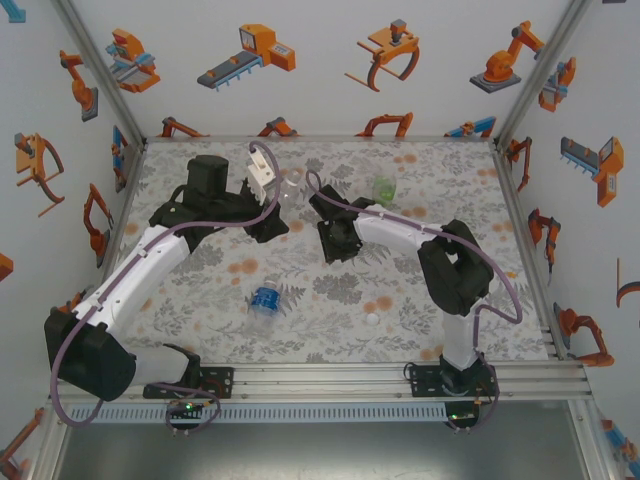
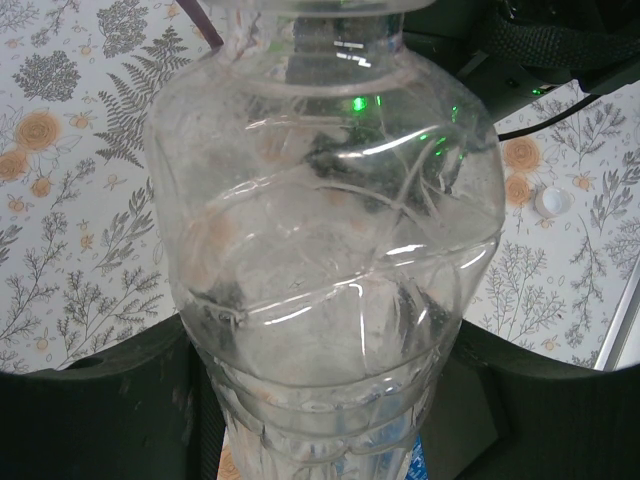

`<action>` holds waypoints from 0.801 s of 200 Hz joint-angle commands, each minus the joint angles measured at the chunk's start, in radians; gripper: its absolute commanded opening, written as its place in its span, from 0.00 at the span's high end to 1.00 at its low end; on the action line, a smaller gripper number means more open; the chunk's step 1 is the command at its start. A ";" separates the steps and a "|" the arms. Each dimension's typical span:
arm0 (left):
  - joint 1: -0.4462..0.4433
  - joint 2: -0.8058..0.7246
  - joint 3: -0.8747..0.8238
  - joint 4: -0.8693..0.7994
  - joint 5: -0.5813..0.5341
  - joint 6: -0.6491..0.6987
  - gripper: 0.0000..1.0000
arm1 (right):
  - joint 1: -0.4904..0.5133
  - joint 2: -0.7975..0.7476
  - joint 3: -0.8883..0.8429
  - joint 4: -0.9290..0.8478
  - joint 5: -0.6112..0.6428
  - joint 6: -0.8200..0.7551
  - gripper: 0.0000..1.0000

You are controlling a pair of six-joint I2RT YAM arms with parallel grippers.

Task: Screw on the bottle caps

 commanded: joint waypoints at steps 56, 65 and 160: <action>-0.003 0.002 0.016 -0.003 0.013 0.012 0.92 | 0.008 0.025 -0.005 -0.024 0.004 0.000 0.62; -0.004 0.003 0.017 -0.002 0.013 0.010 0.92 | 0.008 0.026 -0.003 -0.025 0.004 0.000 0.62; -0.004 0.002 0.018 -0.001 0.014 0.009 0.92 | 0.008 0.040 -0.016 -0.039 0.004 0.005 0.61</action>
